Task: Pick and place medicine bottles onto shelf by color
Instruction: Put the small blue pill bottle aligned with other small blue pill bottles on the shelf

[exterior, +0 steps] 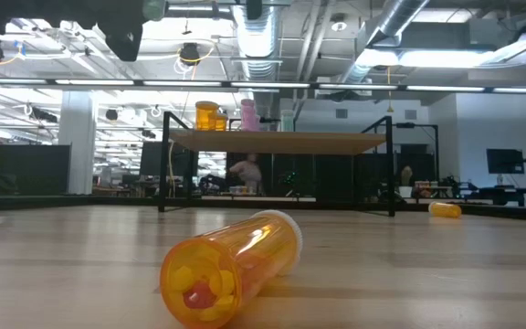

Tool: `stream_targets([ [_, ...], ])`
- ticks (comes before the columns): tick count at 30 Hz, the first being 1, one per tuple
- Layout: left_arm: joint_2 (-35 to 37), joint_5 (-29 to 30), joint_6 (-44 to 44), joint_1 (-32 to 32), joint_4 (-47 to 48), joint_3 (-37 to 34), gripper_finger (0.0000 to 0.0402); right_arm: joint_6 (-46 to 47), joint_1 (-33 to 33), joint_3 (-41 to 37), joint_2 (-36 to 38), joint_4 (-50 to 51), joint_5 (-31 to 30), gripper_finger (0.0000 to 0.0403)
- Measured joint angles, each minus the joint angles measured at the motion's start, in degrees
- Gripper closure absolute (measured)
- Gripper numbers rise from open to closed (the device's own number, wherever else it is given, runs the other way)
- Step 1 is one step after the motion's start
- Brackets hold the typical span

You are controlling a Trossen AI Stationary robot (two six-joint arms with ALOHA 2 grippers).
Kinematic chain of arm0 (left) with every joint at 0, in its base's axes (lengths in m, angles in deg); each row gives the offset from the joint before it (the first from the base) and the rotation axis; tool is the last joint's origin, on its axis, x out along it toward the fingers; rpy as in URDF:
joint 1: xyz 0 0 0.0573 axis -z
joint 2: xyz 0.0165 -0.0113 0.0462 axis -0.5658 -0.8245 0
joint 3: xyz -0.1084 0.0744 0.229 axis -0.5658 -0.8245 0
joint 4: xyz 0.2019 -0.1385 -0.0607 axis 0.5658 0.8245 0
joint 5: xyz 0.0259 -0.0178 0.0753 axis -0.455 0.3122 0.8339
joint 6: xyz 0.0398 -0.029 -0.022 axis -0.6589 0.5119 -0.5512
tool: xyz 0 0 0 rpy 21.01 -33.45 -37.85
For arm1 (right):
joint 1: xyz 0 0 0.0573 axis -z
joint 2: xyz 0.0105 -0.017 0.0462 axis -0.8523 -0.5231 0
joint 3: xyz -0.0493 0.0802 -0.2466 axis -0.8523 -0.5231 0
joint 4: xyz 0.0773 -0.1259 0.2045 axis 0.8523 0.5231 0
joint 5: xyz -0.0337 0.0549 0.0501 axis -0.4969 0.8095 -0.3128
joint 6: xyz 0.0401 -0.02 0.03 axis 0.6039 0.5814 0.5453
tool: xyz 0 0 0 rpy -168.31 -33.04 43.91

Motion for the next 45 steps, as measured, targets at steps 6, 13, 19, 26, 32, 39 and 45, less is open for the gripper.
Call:
stream_targets([
  [6,-3.86,0.05,0.37,0.19,-5.43,0.13,0.0307,0.0,-0.07,0.0,0.0,-0.04,0.0,0.0158],
  [13,-7.63,0.02,0.21,0.42,-5.77,2.45,0.0307,0.0,-0.04,0.0,0.0,0.24,-0.02,0.0158],
  [19,-8.51,0.02,-0.03,0.44,-6.38,2.73,0.0307,0.06,-0.07,0.0,0.0,0.97,-0.01,0.0158],
  [26,-8.73,-0.23,0.42,1.52,-9.83,2.73,0.0307,0.17,0.0,0.0,0.02,1.59,-0.02,0.0158],
  [32,-8.75,0.33,-0.66,3.06,-10.4,2.75,0.0307,0.27,-0.02,0.0,0.02,1.51,0.0,0.0166],
  [39,-8.75,0.55,-2.29,3.04,-9.81,2.75,0.0307,1.51,-0.04,0.0,0.02,1.65,0.02,0.0193],
  [45,-8.77,2.99,-2.4,3.04,-8.38,2.8,0.0307,3.55,-0.04,0.0,0.02,1.56,1.16,0.0215],
])
